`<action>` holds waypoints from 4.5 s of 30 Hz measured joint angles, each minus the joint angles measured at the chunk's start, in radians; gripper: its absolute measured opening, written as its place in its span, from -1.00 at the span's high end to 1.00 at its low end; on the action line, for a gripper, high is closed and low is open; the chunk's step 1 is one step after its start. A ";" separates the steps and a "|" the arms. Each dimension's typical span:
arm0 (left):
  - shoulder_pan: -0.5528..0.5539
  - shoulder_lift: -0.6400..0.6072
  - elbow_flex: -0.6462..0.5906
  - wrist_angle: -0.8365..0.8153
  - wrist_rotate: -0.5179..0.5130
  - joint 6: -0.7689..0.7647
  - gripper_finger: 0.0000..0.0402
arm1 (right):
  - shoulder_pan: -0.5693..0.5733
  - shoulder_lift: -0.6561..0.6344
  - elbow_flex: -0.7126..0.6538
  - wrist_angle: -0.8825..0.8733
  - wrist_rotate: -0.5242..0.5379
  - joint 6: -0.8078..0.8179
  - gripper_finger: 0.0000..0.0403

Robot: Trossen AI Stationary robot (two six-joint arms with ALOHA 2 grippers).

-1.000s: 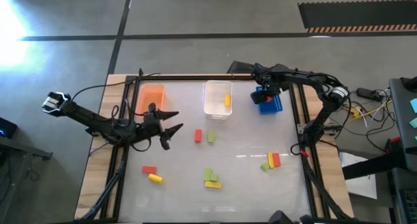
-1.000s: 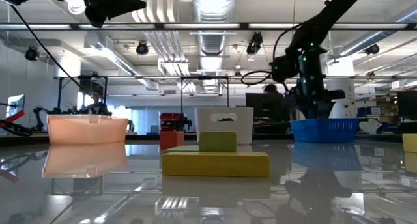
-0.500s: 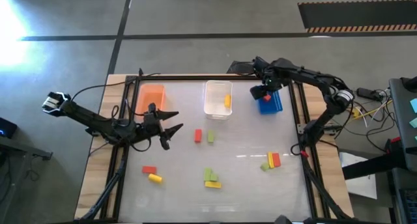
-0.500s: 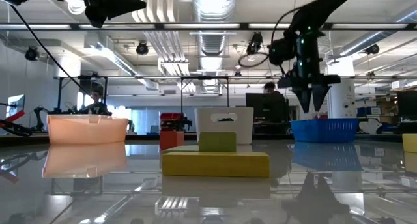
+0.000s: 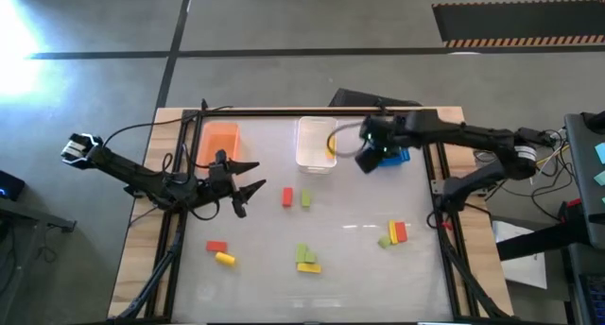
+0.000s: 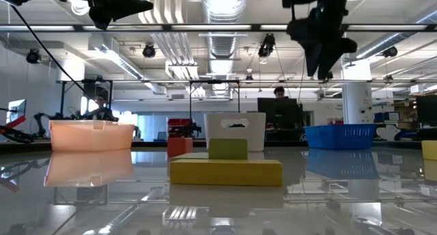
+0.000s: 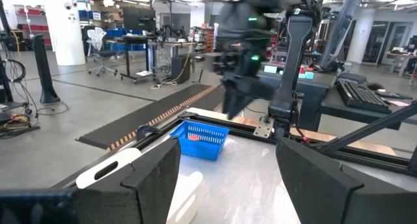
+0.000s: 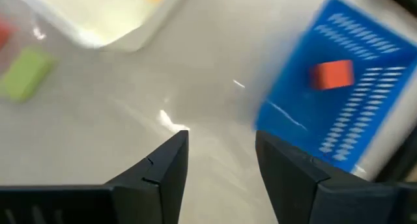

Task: Sort & place blocks by color
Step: Put the bottom right green block into the orange bin

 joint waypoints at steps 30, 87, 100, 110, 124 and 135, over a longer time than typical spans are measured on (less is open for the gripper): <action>0.000 0.000 0.000 0.001 0.000 0.001 -0.18 | 0.655 0.421 0.055 0.726 0.042 -0.408 0.27; 0.000 0.000 -0.001 0.002 0.000 0.027 -0.18 | 0.644 0.627 0.050 0.888 -0.052 -0.258 0.41; -0.002 0.048 -0.001 0.018 0.142 0.095 -0.18 | 0.561 0.398 -0.013 0.864 0.135 -0.625 0.41; -0.063 0.297 -0.001 0.264 0.248 0.107 -0.18 | 0.488 0.262 -0.415 1.828 -0.029 -0.807 0.41; -0.060 0.665 0.043 0.858 0.243 0.261 -0.18 | 0.470 0.312 -0.551 2.371 -0.135 -0.800 0.41; -0.053 0.762 0.104 0.928 0.272 0.302 -0.18 | 0.469 0.313 -0.552 2.370 -0.136 -0.792 0.41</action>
